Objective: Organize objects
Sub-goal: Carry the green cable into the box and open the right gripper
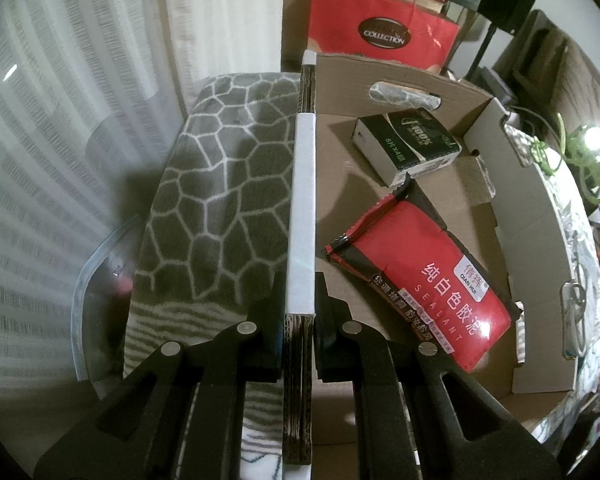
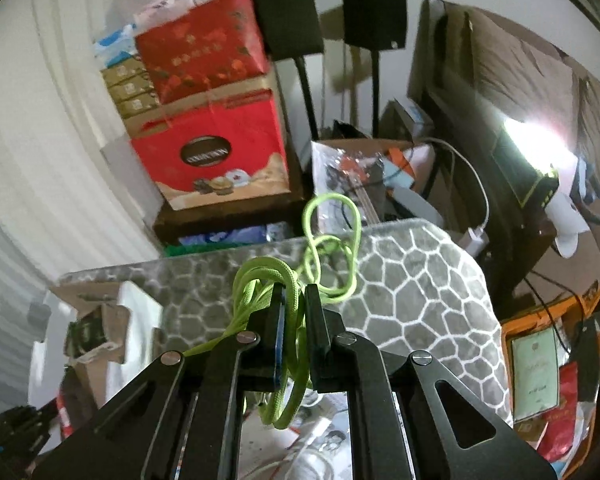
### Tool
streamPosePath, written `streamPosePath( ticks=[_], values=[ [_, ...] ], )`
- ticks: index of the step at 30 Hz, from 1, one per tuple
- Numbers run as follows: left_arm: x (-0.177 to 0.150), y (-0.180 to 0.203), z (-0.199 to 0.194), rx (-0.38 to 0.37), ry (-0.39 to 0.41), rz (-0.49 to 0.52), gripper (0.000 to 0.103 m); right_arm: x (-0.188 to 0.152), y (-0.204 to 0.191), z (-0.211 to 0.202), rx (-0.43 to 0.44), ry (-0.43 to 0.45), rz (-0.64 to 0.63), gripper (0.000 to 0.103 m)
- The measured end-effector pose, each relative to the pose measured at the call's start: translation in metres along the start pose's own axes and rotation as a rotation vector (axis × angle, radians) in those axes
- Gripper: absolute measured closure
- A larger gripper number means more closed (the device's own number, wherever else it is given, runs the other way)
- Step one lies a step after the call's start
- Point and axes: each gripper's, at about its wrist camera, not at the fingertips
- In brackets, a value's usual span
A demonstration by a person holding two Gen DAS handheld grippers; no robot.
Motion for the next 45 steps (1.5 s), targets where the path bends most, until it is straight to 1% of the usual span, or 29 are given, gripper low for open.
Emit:
streamPosePath(
  ticks=[16,21,26,29,37,45],
  values=[
    [0.000,0.000,0.001,0.000,-0.002,-0.005,0.093,-0.007,-0.064,-0.070,0.175,0.034,-0.135,0.095],
    [0.000,0.001,0.001,0.000,-0.003,-0.004,0.093,-0.018,-0.080,-0.080,0.237,0.013,-0.154,0.095],
    [-0.001,0.001,0.001,0.004,-0.003,-0.005,0.093,-0.041,-0.098,-0.077,0.287,-0.032,-0.195,0.095],
    [-0.001,0.001,0.001,0.005,-0.003,-0.004,0.093,-0.058,-0.111,-0.073,0.298,-0.051,-0.231,0.095],
    [-0.002,0.001,0.000,0.004,-0.003,-0.006,0.093,-0.091,-0.131,-0.046,0.311,-0.106,-0.275,0.095],
    [-0.002,0.002,0.000,0.007,-0.003,-0.004,0.093,-0.115,-0.139,-0.014,0.289,-0.146,-0.308,0.095]
  ],
)
Point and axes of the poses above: each gripper's, at about its wrist camera, not at the fingertips, and z roughly the way its jaws point, y to its right, x to its top, and after that the axes turned 14 degrees about z, right-handed
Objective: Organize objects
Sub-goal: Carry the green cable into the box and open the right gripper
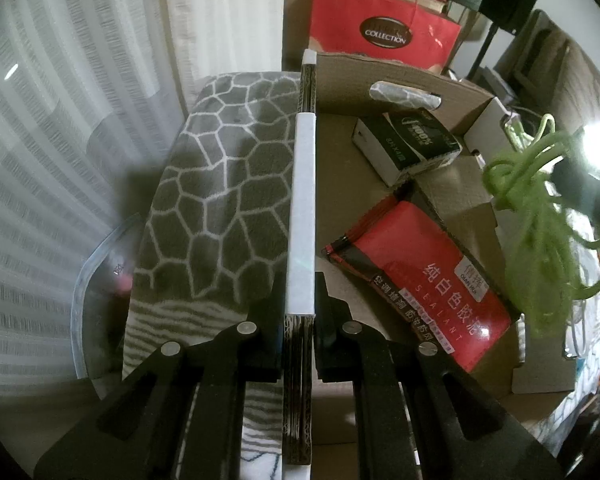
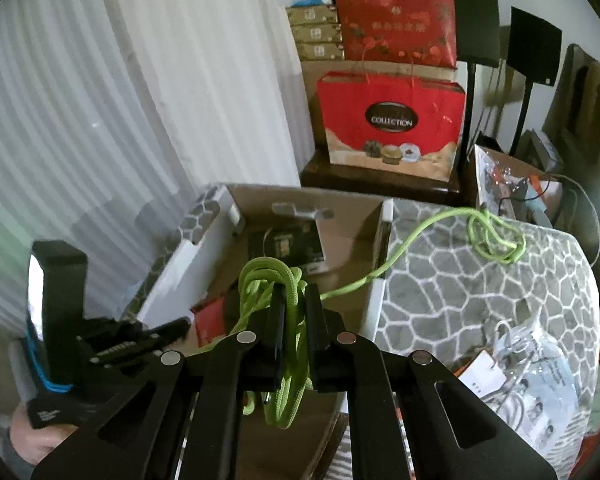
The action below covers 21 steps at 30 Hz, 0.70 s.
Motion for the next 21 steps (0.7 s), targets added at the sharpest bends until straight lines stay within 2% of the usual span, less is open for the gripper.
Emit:
streamPosePath(
  ticks=[5,8,9,10,12,21],
  values=[
    [0.000,0.000,0.000,0.000,0.000,0.000,0.093,-0.008,0.000,0.015,-0.026,-0.015,-0.019,0.094],
    [0.000,0.000,0.000,0.001,-0.001,0.001,0.093,-0.010,0.002,0.021,-0.039,-0.024,-0.024,0.089],
    [0.000,0.000,0.000,0.002,-0.001,0.001,0.093,-0.009,0.003,0.020,-0.045,-0.022,-0.019,0.086],
    [0.000,0.000,-0.001,0.002,-0.001,0.002,0.093,-0.008,0.005,0.019,-0.038,-0.023,-0.012,0.075],
    [0.000,0.000,-0.001,0.003,-0.002,0.003,0.093,-0.007,0.008,0.012,-0.021,-0.005,-0.003,0.066],
    [0.001,0.000,0.000,0.003,-0.002,0.003,0.093,0.012,0.025,-0.024,0.003,0.034,0.039,0.063]
  ],
)
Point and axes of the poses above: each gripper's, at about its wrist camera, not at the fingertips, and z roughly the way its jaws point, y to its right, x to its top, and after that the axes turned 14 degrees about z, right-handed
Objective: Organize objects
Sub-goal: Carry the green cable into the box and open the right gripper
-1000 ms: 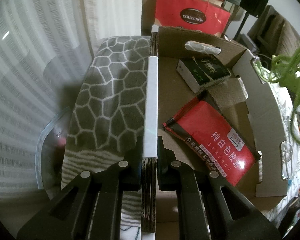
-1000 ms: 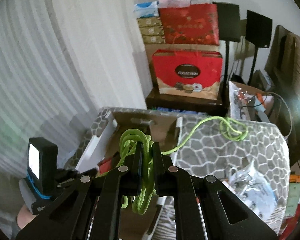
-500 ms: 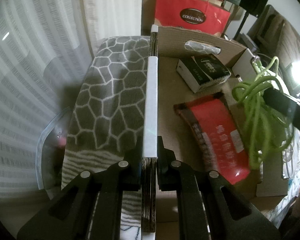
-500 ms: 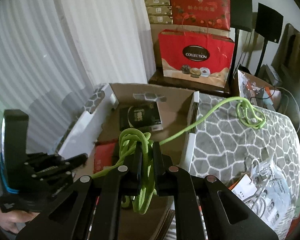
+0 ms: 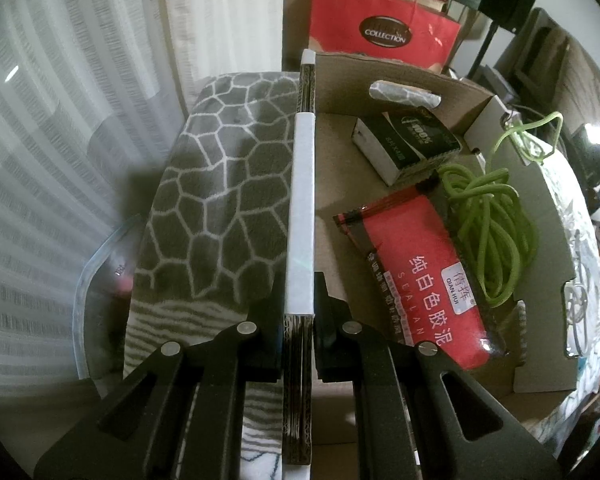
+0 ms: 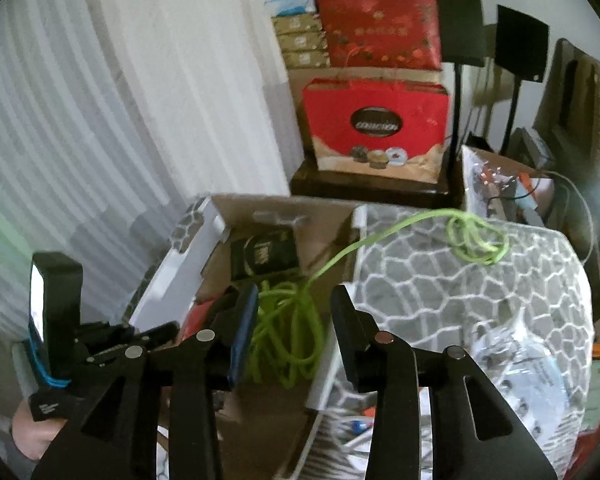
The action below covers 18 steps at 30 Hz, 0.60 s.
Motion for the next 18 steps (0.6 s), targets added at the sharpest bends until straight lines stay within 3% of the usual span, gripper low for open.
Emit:
streamPosePath(
  ticks=[10,18],
  values=[
    [0.000,0.000,0.000,0.002,0.000,0.002,0.093,0.035,0.066,-0.032,-0.108,0.061,0.071,0.060],
    [-0.001,-0.003,0.001,0.002,0.003,0.003,0.093,0.057,0.116,-0.026,-0.212,0.063,0.117,0.056]
  ],
)
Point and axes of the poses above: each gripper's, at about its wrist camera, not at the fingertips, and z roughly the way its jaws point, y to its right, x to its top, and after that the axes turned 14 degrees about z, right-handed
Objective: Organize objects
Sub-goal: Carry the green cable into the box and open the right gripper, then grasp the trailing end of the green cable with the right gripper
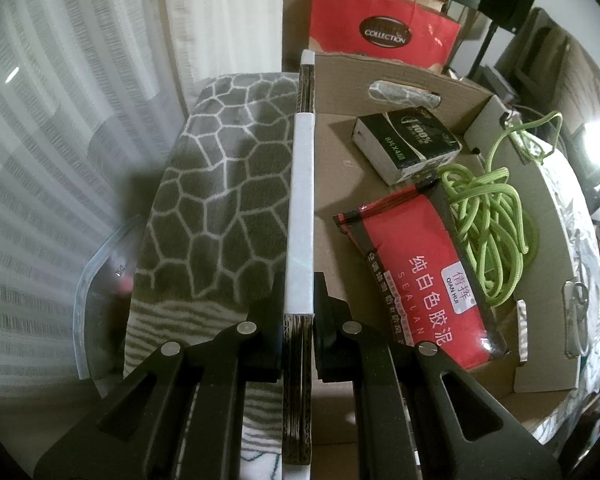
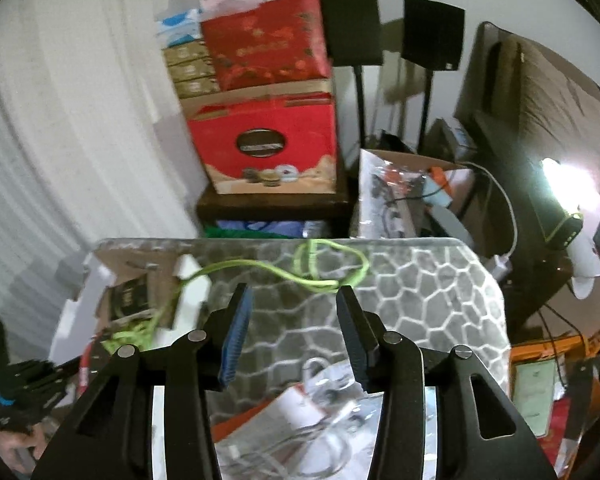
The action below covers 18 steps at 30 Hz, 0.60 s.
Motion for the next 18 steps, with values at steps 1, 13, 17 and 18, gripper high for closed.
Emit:
streamPosePath(
  ticks=[1,13,17,18],
  values=[
    [0.000,0.000,0.000,-0.001,0.001,0.000,0.093,0.001,0.003,0.003,-0.009,-0.004,0.000,0.054],
    [-0.001,0.003,-0.002,0.000,0.004,0.006,0.093,0.003,0.035,0.058,-0.016,-0.094,0.066,0.052],
    [0.000,0.005,-0.002,0.002,0.004,0.009,0.093,0.000,0.029,0.069,-0.016,-0.106,0.033,0.052],
    [0.000,0.005,-0.002,0.001,0.004,0.009,0.093,0.000,0.027,0.072,-0.016,-0.109,0.025,0.052]
  ],
)
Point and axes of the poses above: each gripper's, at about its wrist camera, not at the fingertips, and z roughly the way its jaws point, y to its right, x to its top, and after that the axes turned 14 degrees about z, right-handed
